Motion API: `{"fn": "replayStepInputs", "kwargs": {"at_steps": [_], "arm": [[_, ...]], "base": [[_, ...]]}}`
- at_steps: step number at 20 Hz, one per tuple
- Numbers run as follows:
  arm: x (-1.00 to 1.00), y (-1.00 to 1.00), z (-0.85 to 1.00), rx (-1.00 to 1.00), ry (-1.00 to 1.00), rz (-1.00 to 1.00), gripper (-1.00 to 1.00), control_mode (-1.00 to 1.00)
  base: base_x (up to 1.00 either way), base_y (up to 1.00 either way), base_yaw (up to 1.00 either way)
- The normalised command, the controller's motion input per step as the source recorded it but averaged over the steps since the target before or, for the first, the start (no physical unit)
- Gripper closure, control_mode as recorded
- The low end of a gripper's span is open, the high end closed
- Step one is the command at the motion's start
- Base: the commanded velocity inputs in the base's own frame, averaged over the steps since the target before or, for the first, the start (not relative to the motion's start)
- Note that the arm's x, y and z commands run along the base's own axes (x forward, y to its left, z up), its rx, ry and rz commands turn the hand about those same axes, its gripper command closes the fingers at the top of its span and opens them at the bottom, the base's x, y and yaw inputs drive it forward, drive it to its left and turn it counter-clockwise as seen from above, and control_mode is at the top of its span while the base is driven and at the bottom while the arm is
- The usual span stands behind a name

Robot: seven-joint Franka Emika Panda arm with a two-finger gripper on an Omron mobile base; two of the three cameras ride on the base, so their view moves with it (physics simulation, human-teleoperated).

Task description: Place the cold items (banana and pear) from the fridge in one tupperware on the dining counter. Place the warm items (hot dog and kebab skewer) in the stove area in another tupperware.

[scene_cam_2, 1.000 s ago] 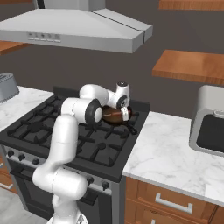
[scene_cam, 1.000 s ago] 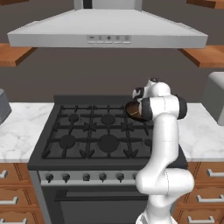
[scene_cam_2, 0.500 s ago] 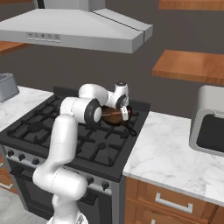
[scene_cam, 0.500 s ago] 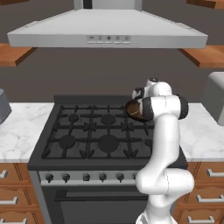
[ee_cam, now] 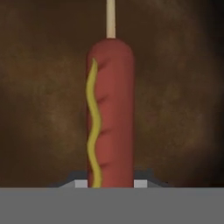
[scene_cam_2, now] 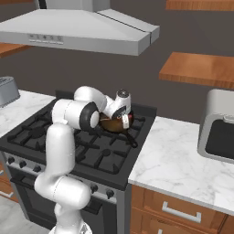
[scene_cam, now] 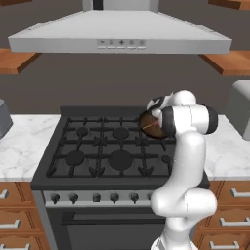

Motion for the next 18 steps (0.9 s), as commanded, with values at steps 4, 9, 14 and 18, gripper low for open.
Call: {"fn": "replayStepInputs", "kwargs": {"at_steps": [4, 9, 14, 18], "arm": [[0.06, 0.41, 0.25, 0.13, -0.26, -0.09, 1.00, -1.00], [0.13, 0.02, 0.50, 0.15, -0.15, -0.06, 1.00, -1.00], [-0.65, -0.56, 0.99, 0.27, -0.18, 0.09, 1.00, -1.00], [-1.00, -0.81, 0.69, 0.04, -0.11, 0.23, 1.00, -1.00]], "base": [[0.00, 0.00, 0.00], [0.00, 0.00, 0.00], [0.00, 0.00, 0.00], [0.00, 0.00, 0.00]]}}
